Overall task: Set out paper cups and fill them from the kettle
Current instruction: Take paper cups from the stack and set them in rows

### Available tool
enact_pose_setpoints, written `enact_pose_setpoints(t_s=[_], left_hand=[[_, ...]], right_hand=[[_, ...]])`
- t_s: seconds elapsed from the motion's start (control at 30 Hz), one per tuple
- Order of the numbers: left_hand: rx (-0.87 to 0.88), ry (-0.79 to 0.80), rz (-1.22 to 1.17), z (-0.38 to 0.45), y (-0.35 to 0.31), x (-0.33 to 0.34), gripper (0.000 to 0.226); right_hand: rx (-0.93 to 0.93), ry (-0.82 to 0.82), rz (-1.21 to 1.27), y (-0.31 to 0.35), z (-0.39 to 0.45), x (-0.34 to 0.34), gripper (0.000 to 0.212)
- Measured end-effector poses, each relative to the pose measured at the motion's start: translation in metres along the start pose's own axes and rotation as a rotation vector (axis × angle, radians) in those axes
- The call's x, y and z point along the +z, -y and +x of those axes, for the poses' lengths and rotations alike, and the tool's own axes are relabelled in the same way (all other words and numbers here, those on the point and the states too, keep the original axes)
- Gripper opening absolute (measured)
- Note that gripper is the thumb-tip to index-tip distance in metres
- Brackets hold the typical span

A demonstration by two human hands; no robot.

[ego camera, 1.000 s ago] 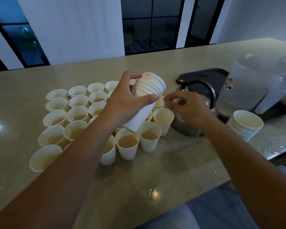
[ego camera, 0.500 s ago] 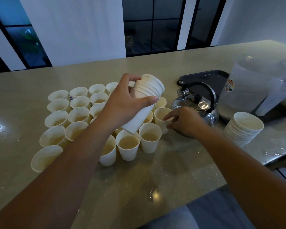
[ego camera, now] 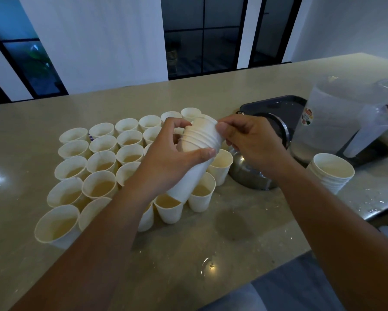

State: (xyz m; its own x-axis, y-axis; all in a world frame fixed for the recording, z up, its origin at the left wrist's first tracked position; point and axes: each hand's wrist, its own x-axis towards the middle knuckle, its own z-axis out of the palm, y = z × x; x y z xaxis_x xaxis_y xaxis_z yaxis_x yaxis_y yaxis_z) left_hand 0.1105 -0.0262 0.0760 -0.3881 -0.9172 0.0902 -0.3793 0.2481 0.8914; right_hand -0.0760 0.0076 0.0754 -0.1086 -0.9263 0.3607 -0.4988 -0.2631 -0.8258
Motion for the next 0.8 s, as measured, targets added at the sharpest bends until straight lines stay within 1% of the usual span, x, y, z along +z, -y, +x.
enact_pose_setpoints(t_s=[0.07, 0.13, 0.2, 0.27, 0.33, 0.43, 0.5, 0.6, 0.67, 0.8], left_hand=[[0.004, 0.003, 0.009, -0.004, 0.002, 0.001, 0.060], [0.005, -0.002, 0.017, -0.007, 0.003, 0.001, 0.061], [0.006, -0.031, 0.001, -0.010, 0.005, -0.001, 0.060], [-0.001, -0.066, -0.031, -0.013, 0.007, -0.003, 0.061], [-0.011, -0.100, -0.047, -0.016, 0.011, -0.003, 0.063], [-0.004, -0.135, -0.071, -0.019, 0.017, 0.003, 0.067], [0.011, -0.143, -0.100, -0.021, 0.019, 0.008, 0.070], [0.022, -0.159, -0.114, -0.023, 0.021, 0.011, 0.073], [0.029, -0.174, -0.116, -0.025, 0.022, 0.012, 0.073], [0.088, -0.181, -0.155, -0.036, 0.026, 0.020, 0.073]], right_hand=[[0.026, -0.099, 0.044, -0.001, 0.001, -0.001, 0.016], [0.039, -0.257, 0.062, -0.001, 0.002, -0.007, 0.012], [-0.005, -0.430, 0.007, 0.003, 0.002, -0.017, 0.008], [-0.051, -0.520, -0.011, 0.006, -0.004, -0.030, 0.005], [-0.023, -0.476, -0.036, 0.001, -0.016, -0.038, 0.011], [0.126, -0.261, -0.193, -0.024, -0.039, -0.039, 0.018], [0.190, -0.154, -0.218, -0.038, -0.056, -0.035, 0.017], [0.227, -0.026, -0.238, -0.051, -0.076, -0.027, 0.014], [0.245, 0.009, -0.248, -0.060, -0.083, -0.021, 0.017], [0.228, 0.004, -0.246, -0.078, -0.089, -0.006, 0.024]])
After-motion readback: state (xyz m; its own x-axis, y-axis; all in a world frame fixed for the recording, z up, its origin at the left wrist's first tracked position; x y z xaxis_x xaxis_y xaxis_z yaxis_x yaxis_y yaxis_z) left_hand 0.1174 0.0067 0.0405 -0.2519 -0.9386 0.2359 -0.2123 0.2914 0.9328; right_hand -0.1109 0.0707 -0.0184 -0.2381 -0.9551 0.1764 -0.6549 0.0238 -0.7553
